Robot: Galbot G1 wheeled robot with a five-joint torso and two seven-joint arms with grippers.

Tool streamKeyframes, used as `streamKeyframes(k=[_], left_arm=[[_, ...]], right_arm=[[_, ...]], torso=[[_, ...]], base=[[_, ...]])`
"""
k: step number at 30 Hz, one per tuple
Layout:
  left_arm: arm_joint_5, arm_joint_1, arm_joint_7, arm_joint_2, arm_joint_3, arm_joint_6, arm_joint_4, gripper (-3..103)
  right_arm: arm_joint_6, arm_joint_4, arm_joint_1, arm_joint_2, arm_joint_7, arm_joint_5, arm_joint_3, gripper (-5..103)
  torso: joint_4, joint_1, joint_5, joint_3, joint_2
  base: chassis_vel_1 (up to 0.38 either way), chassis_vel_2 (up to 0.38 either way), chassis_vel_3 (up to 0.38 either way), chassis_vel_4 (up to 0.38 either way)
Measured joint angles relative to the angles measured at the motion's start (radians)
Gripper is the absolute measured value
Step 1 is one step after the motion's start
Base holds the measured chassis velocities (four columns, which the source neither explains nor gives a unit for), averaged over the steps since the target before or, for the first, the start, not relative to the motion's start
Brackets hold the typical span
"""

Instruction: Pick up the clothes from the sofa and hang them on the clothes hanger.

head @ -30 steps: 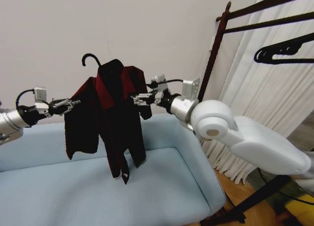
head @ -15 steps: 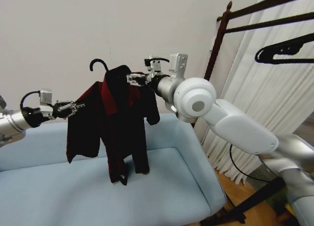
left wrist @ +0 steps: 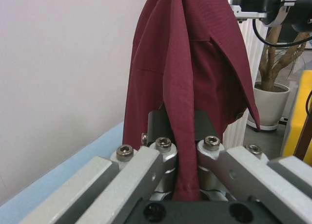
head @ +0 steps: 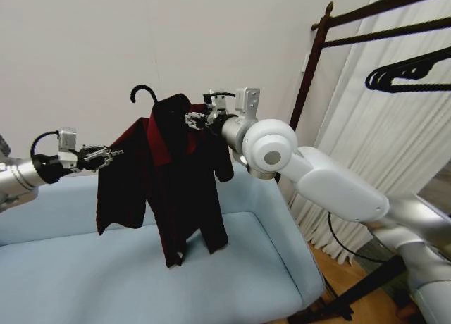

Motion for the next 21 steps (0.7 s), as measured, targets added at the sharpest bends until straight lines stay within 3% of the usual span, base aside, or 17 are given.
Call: streamKeyframes(k=[4,6,10,13,21], left_arm=[[0.005,0.001,0.005,0.0,0.003,0.001,0.003,2],[0.005,0.001,0.006,0.0,0.003,0.001,0.004,2],[0.005,0.001,0.01,0.001,0.004,0.001,0.01,2],[0.006,0.002,0.013,0.001,0.004,0.001,0.01,2],[0.023,0.011,0.021,-0.007,0.008,0.002,0.006,2]], right_arm=[[0.001,0.005,0.0,-0.005,-0.004,-0.001,0.0,33],[0.002,0.005,0.0,-0.004,-0.004,-0.001,0.0,33],[0.004,0.004,-0.004,0.003,-0.01,-0.005,-0.002,12],[0.006,0.003,-0.005,0.01,-0.01,-0.011,-0.005,3],[0.007,-0.014,0.028,0.022,-0.015,-0.046,-0.007,0]], torso=[[-0.0001,0.0,0.0,0.0,0.0],[-0.0001,0.0,0.0,0.0,0.0],[0.0,0.0,0.0,0.0,0.0],[0.0,0.0,0.0,0.0,0.0],[0.0,0.0,0.0,0.0,0.0]], base=[[0.0,0.0,0.0,0.0],[0.0,0.0,0.0,0.0],[0.0,0.0,0.0,0.0],[0.0,0.0,0.0,0.0],[0.0,0.0,0.0,0.0]])
